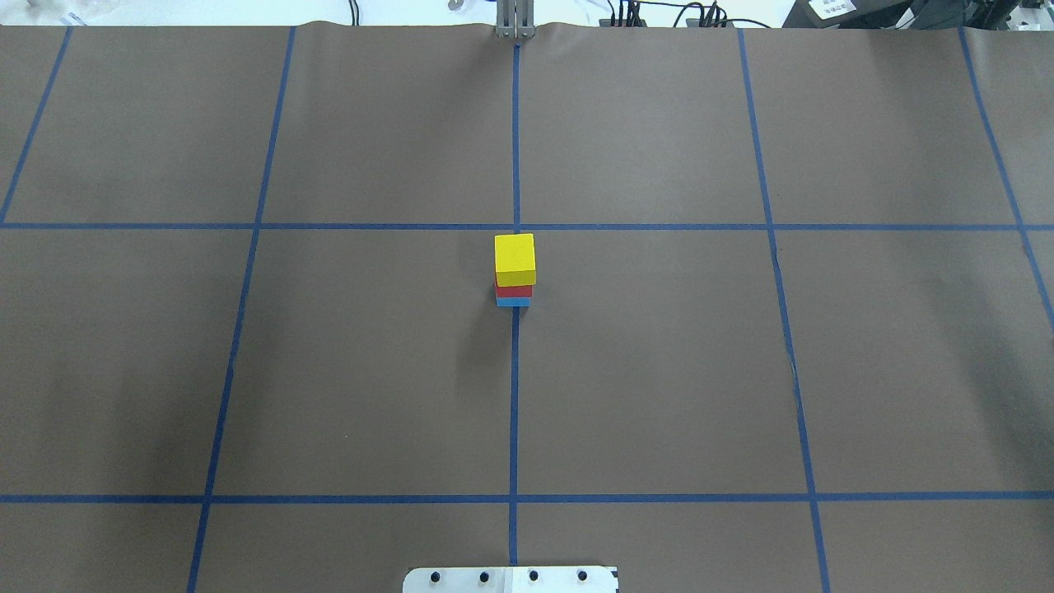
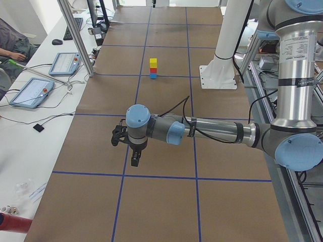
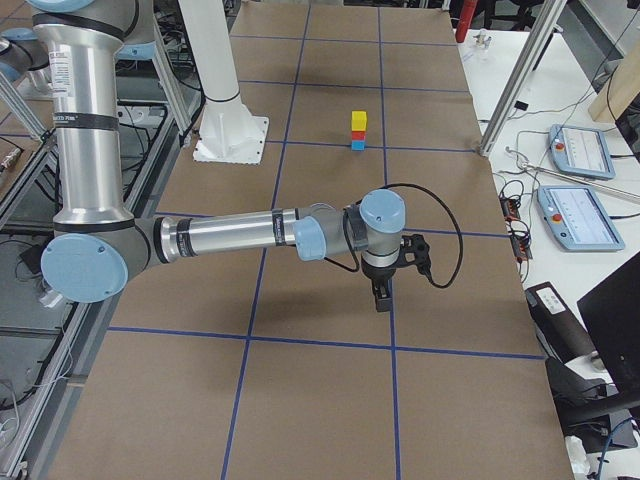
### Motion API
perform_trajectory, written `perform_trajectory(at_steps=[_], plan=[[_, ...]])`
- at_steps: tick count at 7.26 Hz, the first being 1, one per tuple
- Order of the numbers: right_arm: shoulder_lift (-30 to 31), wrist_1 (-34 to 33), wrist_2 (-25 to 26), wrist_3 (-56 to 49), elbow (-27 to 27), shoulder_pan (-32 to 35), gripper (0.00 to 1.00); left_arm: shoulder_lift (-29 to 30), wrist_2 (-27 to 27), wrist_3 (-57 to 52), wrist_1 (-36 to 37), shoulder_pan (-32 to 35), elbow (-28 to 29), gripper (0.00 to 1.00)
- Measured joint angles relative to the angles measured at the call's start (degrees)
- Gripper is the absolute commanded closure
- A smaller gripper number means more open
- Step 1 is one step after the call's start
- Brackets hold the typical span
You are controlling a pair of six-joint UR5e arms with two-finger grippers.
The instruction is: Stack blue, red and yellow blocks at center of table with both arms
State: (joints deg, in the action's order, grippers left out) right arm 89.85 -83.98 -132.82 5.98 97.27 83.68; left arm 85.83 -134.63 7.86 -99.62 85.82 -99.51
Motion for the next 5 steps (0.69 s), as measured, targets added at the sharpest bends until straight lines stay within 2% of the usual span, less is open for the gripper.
perform_trajectory(at_steps=[5], plan=[[0.20,0.19,-0.15,0.44,-0.72,-0.01,0.00,-0.76,0.96,0.14,-0.22,-0.14,-1.38,0.01]])
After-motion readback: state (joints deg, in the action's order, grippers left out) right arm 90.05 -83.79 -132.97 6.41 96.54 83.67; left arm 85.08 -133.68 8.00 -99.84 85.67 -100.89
